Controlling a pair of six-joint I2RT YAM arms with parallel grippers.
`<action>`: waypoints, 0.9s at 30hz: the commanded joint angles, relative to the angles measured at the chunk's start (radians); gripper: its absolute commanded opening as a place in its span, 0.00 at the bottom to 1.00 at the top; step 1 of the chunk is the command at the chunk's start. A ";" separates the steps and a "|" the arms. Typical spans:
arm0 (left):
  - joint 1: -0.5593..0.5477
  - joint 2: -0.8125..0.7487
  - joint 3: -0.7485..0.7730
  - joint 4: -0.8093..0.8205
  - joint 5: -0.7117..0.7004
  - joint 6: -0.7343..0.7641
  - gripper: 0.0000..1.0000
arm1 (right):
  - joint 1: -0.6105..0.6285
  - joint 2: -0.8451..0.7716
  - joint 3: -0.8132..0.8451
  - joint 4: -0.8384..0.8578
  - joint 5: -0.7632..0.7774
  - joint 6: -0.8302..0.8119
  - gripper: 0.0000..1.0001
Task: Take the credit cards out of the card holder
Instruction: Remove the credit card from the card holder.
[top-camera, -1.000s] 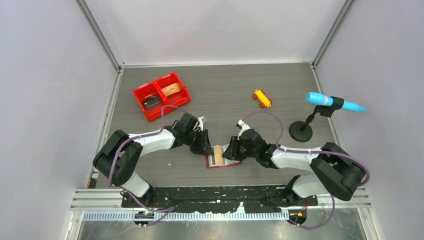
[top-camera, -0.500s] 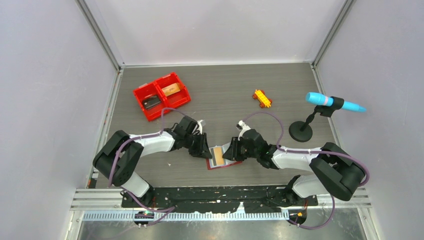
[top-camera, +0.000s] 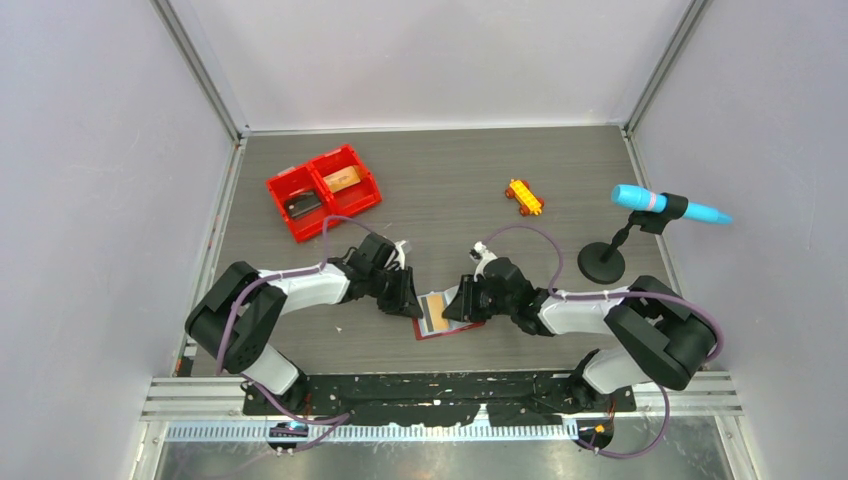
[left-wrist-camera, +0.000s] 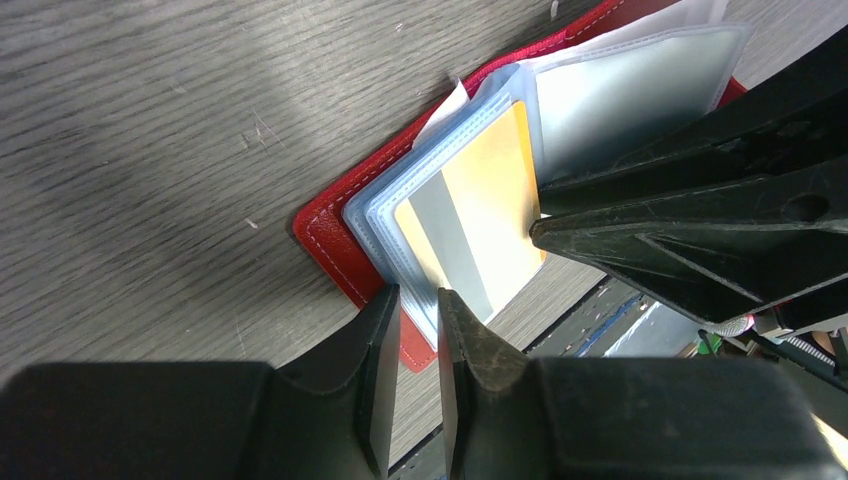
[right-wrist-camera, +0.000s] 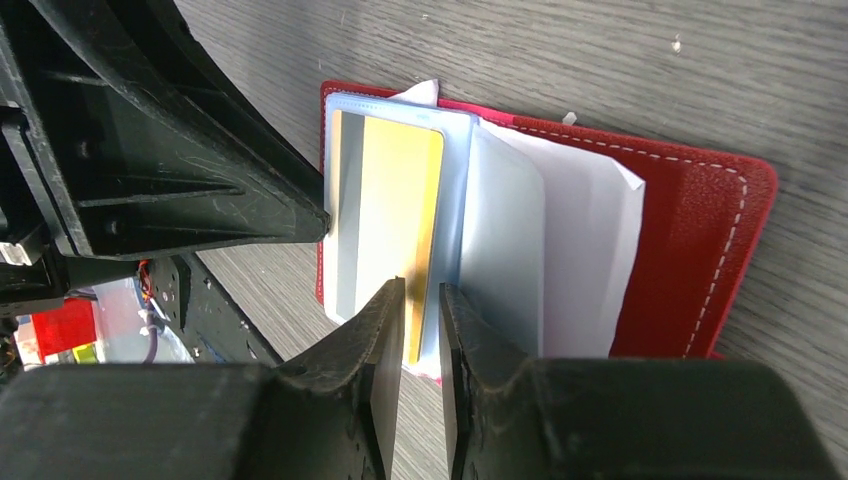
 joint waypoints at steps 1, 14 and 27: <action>-0.006 0.001 -0.009 -0.016 -0.029 0.029 0.22 | -0.003 0.022 0.013 0.059 -0.016 -0.002 0.27; -0.009 0.019 0.003 -0.056 -0.067 0.033 0.20 | -0.022 0.032 -0.026 0.160 -0.060 0.026 0.07; -0.010 0.031 0.028 -0.125 -0.110 0.059 0.19 | -0.046 -0.053 -0.081 0.169 -0.089 0.038 0.12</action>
